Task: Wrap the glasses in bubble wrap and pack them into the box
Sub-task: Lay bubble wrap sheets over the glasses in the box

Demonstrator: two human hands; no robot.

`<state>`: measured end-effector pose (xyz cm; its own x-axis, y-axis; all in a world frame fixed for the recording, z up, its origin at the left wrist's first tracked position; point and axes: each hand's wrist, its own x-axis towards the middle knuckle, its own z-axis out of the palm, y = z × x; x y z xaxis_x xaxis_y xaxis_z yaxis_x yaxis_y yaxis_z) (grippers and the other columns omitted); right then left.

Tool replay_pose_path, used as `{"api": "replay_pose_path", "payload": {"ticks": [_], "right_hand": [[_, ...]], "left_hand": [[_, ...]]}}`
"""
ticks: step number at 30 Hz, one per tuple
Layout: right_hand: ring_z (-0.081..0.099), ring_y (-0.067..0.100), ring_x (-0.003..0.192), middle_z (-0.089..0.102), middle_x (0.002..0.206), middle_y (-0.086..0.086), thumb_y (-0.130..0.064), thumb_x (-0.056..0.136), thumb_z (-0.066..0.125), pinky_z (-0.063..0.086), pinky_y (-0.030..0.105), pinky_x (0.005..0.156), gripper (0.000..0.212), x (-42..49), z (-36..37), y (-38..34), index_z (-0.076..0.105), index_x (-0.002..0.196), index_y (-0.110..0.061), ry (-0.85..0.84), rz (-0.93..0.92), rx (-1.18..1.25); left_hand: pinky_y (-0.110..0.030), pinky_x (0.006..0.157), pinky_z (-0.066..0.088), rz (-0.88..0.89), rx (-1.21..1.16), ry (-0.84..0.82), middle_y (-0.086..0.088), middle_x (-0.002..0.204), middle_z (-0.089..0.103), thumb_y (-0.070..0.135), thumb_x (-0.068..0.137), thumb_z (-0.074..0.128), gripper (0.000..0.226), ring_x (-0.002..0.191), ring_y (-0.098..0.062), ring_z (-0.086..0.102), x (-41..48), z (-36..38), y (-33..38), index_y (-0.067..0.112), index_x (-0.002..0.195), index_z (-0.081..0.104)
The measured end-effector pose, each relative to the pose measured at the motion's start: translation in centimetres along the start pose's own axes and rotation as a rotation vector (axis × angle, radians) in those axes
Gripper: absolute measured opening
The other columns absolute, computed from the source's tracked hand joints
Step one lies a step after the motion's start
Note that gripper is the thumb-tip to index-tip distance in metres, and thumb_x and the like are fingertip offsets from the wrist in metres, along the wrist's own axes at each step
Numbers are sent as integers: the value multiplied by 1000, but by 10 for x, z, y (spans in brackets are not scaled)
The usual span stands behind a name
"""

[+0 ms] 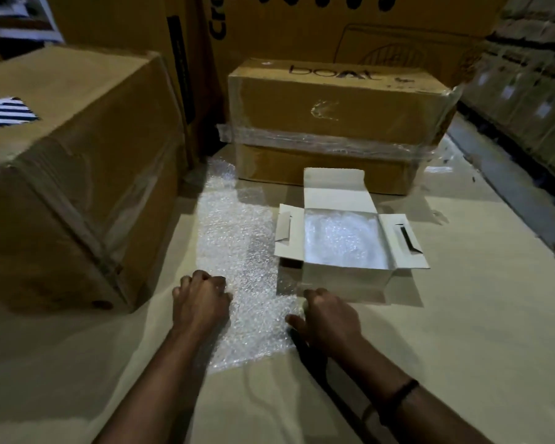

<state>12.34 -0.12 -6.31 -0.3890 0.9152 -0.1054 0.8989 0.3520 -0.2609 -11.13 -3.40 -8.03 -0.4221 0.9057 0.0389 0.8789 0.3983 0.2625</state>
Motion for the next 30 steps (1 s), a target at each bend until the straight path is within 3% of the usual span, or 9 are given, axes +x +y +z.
{"api": "replay_pose_path", "payload": {"ticks": [3, 7, 10, 13, 17, 20, 23, 27, 30], "right_hand": [[52, 30, 113, 55, 118, 7, -58, 82, 58, 46, 37, 88, 58, 0, 22, -14, 52, 123, -19, 38, 52, 3], [54, 31, 102, 59, 104, 8, -40, 83, 60, 45, 36, 82, 29, 5, 36, -18, 59, 100, -15, 76, 47, 76], [58, 27, 85, 62, 88, 6, -24, 83, 54, 43, 31, 70, 5, 7, 31, -20, 56, 81, -19, 64, 55, 281], [55, 12, 60, 66, 77, 2, -2, 83, 54, 40, 21, 53, 21, 2, 11, -20, 54, 77, -22, 0, 57, 749], [55, 3, 52, 69, 99, 20, 26, 78, 36, 36, 19, 42, 46, -19, -18, -19, 57, 104, -5, -172, 0, 1098], [33, 9, 44, 73, 101, 15, 24, 77, 37, 27, 22, 42, 52, -26, -31, -7, 62, 112, -6, -341, 17, 1017], [33, 12, 48, 75, 86, 6, 20, 76, 41, 28, 23, 46, 54, -33, -36, 12, 68, 113, -10, -424, 39, 865], [32, 9, 43, 60, 54, -10, 19, 79, 40, 26, 24, 47, 53, -41, -49, 35, 71, 110, -10, -487, 73, 692], [36, 9, 42, 62, 55, -7, 17, 77, 41, 29, 21, 46, 57, -40, -53, 52, 73, 108, -19, -451, 163, 512]], "left_hand": [[-39, 93, 38, 29, -64, 5, -3, 120, 59, 41, 89, 62, 24, 111, -30, 48, -1, 7, -9, 29, 108, 70], [-30, 87, 37, -13, -246, 56, 2, 110, 56, 23, 85, 65, 10, 107, -26, 44, -3, 11, -13, 28, 84, 73], [-14, 78, 34, -121, -575, 145, -2, 108, 59, 11, 78, 74, 22, 101, -21, 52, -6, 8, -14, 25, 64, 64], [-31, 81, 49, -367, -1046, 140, -4, 105, 63, 20, 72, 85, 25, 99, -26, 60, -6, 2, -19, 23, 81, 62], [-30, 68, 50, -579, -1541, -7, -14, 116, 59, 11, 83, 75, 50, 88, -24, 61, -3, -12, -29, 12, 125, 48], [-30, 64, 52, -637, -1660, -134, -8, 107, 59, 15, 88, 70, 62, 81, -18, 61, 8, -23, -34, 5, 142, 40], [-26, 48, 52, -750, -1756, -257, -12, 123, 52, 19, 87, 72, 53, 74, -18, 58, 16, -30, -28, 4, 131, 48], [-19, 43, 46, -663, -1679, -464, -6, 82, 57, 28, 83, 75, 31, 49, -10, 45, 29, -25, -14, 10, 104, 61], [-21, 42, 37, -579, -1540, -439, -6, 66, 52, 12, 86, 67, 12, 45, -15, 42, 23, -19, -2, 9, 97, 63]]}}
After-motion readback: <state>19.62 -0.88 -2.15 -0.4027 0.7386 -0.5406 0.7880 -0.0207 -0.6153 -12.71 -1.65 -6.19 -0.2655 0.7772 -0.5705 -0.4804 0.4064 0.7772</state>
